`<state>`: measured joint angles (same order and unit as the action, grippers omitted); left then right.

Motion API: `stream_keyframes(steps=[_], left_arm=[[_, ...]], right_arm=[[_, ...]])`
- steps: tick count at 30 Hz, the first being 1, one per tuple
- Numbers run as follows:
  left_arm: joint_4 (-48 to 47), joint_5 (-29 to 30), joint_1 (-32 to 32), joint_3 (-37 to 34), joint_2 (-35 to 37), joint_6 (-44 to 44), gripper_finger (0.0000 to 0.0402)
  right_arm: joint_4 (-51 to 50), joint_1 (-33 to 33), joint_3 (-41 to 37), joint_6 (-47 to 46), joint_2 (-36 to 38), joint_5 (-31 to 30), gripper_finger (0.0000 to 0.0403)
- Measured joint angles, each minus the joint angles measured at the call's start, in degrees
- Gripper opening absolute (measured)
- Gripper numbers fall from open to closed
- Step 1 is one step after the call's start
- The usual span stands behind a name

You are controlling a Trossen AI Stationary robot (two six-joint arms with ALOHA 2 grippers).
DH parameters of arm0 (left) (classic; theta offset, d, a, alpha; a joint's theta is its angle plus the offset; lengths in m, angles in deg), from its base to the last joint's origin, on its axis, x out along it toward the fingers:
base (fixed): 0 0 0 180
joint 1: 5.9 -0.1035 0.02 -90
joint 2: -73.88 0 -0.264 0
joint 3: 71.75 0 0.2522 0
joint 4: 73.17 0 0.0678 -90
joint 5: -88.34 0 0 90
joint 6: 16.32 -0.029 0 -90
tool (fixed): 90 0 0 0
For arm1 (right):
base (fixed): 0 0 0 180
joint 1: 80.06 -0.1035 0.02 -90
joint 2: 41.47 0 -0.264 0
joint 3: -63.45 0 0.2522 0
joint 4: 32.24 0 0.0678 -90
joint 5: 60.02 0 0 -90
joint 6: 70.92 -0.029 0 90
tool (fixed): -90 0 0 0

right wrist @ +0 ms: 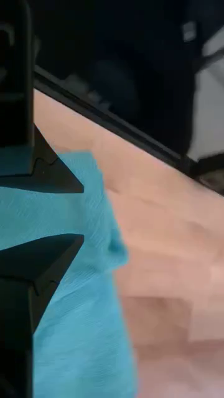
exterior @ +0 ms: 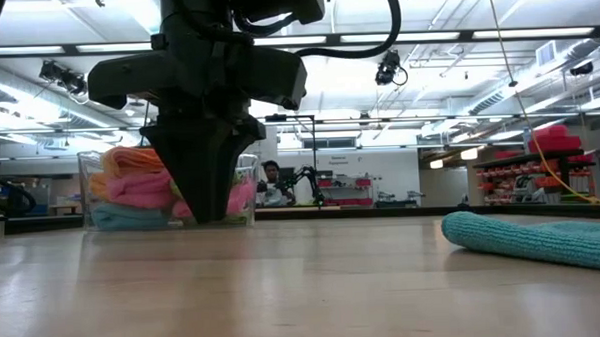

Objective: Fold microfiber towels
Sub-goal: Fold the blue microfiber towel

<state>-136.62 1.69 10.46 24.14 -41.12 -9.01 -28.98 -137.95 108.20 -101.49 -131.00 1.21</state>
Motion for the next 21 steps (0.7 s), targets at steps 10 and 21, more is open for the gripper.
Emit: stream_keyframes(steps=[10, 21], left_arm=[[0.1, 0.0, -0.1, 0.0, 0.0, -0.6, 0.0107], [0.1, 0.0, -1.2, 0.0, 0.0, -3.0, 0.0107]], right_arm=[[-50.5, 0.8, 30.6, -5.2, -14.6, 8.8, 0.0138], [-70.9, 0.8, 51.1, -3.9, -23.7, 11.3, 0.0258]])
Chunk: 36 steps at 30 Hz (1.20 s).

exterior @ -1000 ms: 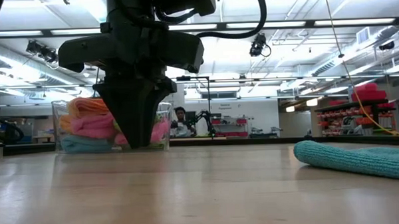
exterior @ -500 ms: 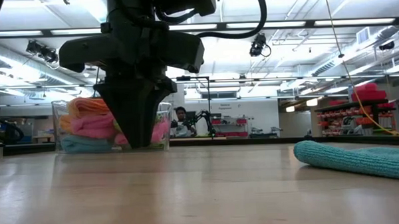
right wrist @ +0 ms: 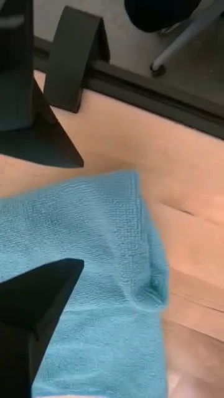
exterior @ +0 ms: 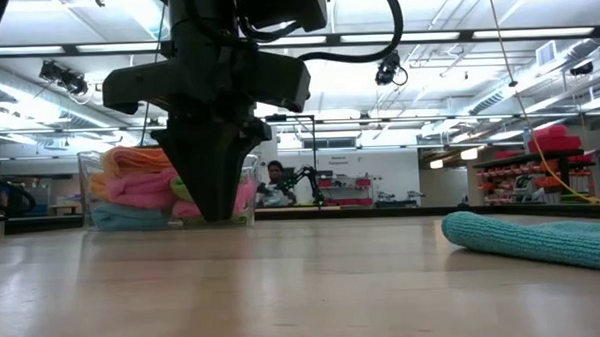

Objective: Fold microfiber towels
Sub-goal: Fold the blue microfiber towel

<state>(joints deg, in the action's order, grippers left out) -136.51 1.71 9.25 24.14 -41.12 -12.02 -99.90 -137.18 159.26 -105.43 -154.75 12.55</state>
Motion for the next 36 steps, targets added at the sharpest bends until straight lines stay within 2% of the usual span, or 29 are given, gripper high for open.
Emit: stream_keyframes(steps=[6, 13, 20, 23, 29, 32, 36], left_arm=[[0.0, 0.0, 0.0, 0.0, 0.0, -0.2, 0.0107], [0.0, 0.0, 0.0, 0.0, 0.0, -0.4, 0.0107], [0.0, 0.0, 0.0, 0.0, 0.0, -0.1, 0.0107], [0.0, 0.0, 0.0, 0.0, 0.0, 0.0, 0.0107], [0.0, 0.0, 0.1, 0.0, 0.0, 0.1, 0.0107], [0.0, 0.0, 0.1, 0.0, 0.0, 1.2, 0.0107], [0.0, 0.0, 0.1, 0.0, 0.0, 1.5, 0.0107]], right_arm=[[1.1, -1.6, -1.8, -1.3, -1.1, -2.7, 0.0296], [0.0, -4.3, -0.9, 1.5, -6.9, -8.7, 0.0298], [-5.3, -5.8, -1.0, -1.1, -8.2, -14.7, 0.0292], [-4.9, -6.1, -1.1, 0.8, -8.3, -17.0, 0.0279], [-1.3, -6.1, -4.1, 3.9, -8.1, -17.2, 0.0236], [0.9, -6.1, -5.2, 5.1, -7.8, -17.1, 0.0201], [1.1, -6.1, -4.9, 5.2, -8.0, -16.1, 0.0133]])
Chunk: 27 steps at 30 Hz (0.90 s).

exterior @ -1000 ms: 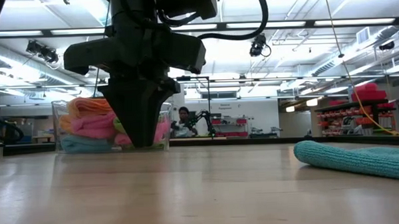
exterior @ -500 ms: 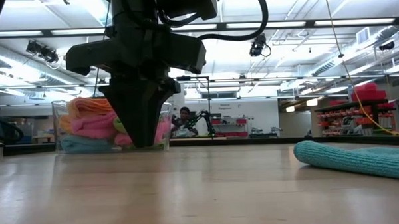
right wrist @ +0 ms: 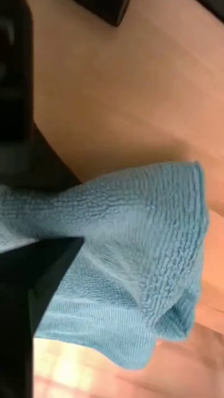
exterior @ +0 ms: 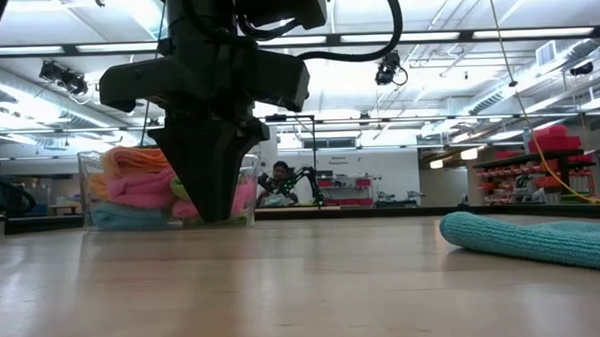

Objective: Fold microfiber towels
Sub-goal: Fold the blue microfiber towel

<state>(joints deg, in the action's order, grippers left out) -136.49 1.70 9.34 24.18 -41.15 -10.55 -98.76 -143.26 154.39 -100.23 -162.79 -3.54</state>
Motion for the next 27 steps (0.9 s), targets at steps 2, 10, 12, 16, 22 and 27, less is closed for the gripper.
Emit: stream_keyframes(steps=[2, 10, 12, 16, 22, 27], left_arm=[[0.0, 0.0, 0.0, 0.0, 0.0, 0.0, 0.0107], [0.0, 0.0, 0.0, 0.0, 0.0, 0.1, 0.0107], [0.0, 0.0, 0.0, 0.0, 0.0, 0.1, 0.0107], [0.0, 0.0, 0.3, 0.0, 0.0, 0.1, 0.0107], [0.0, 0.0, 1.2, 0.0, 0.0, 0.1, 0.0107], [0.0, 0.0, 1.5, 0.0, 0.0, 0.1, 0.0107]], right_arm=[[-0.1, 0.0, 0.4, 0.7, -0.1, 0.6, 0.0093], [-0.1, 2.4, 1.5, 4.0, 3.2, 9.8, 0.0012], [0.2, 3.6, 1.6, 4.5, 5.0, 12.7, 0.0011], [1.2, 6.2, 1.6, 6.6, 8.8, 20.6, 0.001], [5.2, 9.6, 1.6, 5.9, 12.6, 38.5, 0.0009], [5.7, 11.6, 1.7, 10.4, 13.9, 43.0, 0.0009]])
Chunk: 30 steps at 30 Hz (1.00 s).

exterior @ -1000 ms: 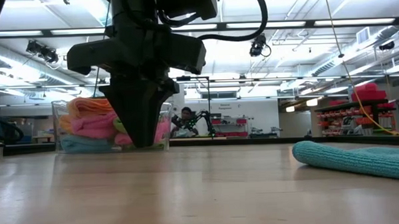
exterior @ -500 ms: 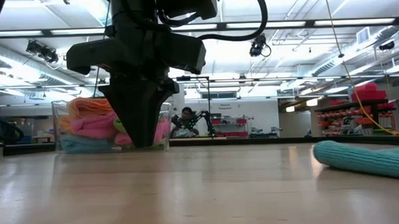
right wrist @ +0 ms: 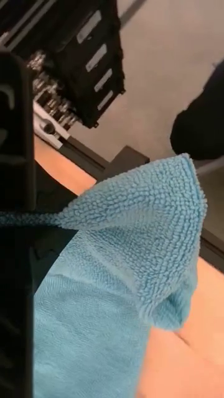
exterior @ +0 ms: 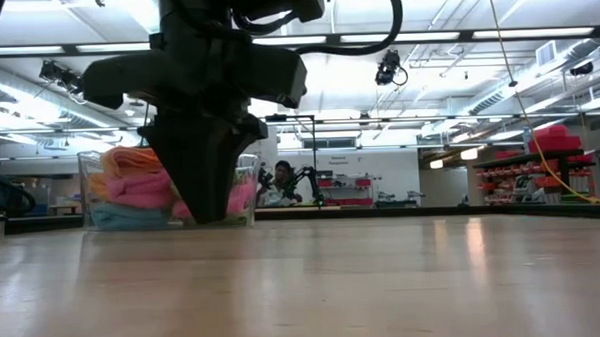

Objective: Fold microfiber towels
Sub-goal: Fold the blue microfiber towel

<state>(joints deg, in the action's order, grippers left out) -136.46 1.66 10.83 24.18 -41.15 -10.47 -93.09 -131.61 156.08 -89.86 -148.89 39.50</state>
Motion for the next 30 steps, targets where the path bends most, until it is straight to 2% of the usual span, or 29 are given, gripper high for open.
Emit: stream_keyframes(steps=[5, 12, 18, 30], left_arm=[[0.2, 0.1, 0.3, 0.0, 0.0, 0.2, 0.0107], [0.3, 0.0, 1.0, 0.0, 0.0, 0.8, 0.0107], [0.2, 0.0, 1.5, 0.0, 0.0, 0.6, 0.0107], [0.3, 0.0, 1.5, 0.0, 0.0, 1.2, 0.0107]], right_arm=[[1.8, 3.9, -1.6, 5.3, 0.0, 3.5, 0.0009], [9.0, 8.9, -7.0, 6.5, 0.0, 16.6, 0.0008], [9.6, 10.2, -6.3, 6.3, 0.0, 24.5, 0.0008], [15.7, 10.1, -8.7, 3.6, 0.0, 25.9, 0.0008]])
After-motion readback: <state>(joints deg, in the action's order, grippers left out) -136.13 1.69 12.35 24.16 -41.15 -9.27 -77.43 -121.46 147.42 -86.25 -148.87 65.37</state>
